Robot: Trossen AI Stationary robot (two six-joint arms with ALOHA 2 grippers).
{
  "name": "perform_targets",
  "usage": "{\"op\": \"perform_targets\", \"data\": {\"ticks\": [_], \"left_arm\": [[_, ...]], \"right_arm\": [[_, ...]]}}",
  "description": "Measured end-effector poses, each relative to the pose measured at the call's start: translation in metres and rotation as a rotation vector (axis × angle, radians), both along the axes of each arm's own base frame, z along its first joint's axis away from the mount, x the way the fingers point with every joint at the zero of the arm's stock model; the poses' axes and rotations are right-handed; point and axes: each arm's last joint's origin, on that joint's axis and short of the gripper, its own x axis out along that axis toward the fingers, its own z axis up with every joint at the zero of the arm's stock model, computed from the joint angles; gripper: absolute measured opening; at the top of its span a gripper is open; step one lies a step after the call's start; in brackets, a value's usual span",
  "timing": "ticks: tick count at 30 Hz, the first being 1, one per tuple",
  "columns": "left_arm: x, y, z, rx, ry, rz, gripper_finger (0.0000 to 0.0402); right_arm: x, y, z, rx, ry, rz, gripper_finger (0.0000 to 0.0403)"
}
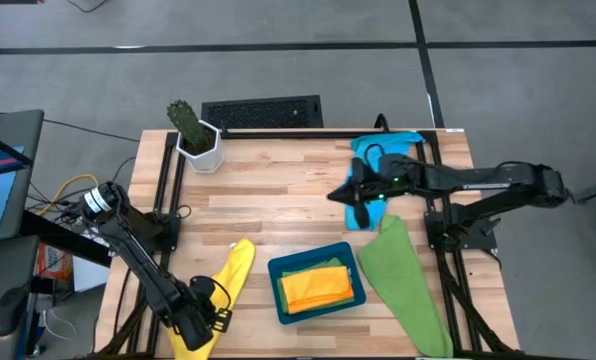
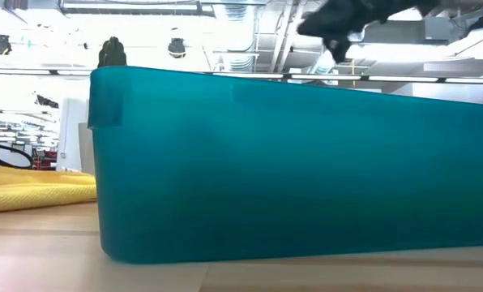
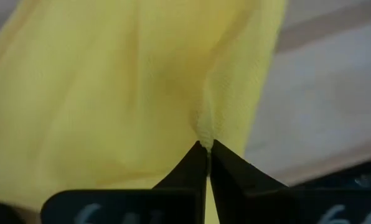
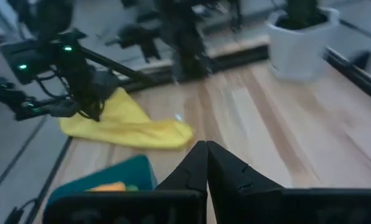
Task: Fold microfiber towels
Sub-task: Fold the yellow microfiber towel
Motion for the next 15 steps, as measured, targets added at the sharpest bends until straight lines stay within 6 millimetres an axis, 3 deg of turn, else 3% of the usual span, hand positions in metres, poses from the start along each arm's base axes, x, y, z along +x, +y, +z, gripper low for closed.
{"op": "perform_targets", "data": {"ticks": [9,15], "left_arm": [[0.001,0.005,0.050,-0.024,-0.072,0.013,0.0002],[0.003,0.003,0.066,-0.045,-0.110,0.011,0.0002]], "right_arm": [[0.082,0.015,-0.042,-0.084,-0.017,0.246,0.0100],[0.147,0.023,-0.059,-0.154,-0.007,0.371,0.0163]]}}
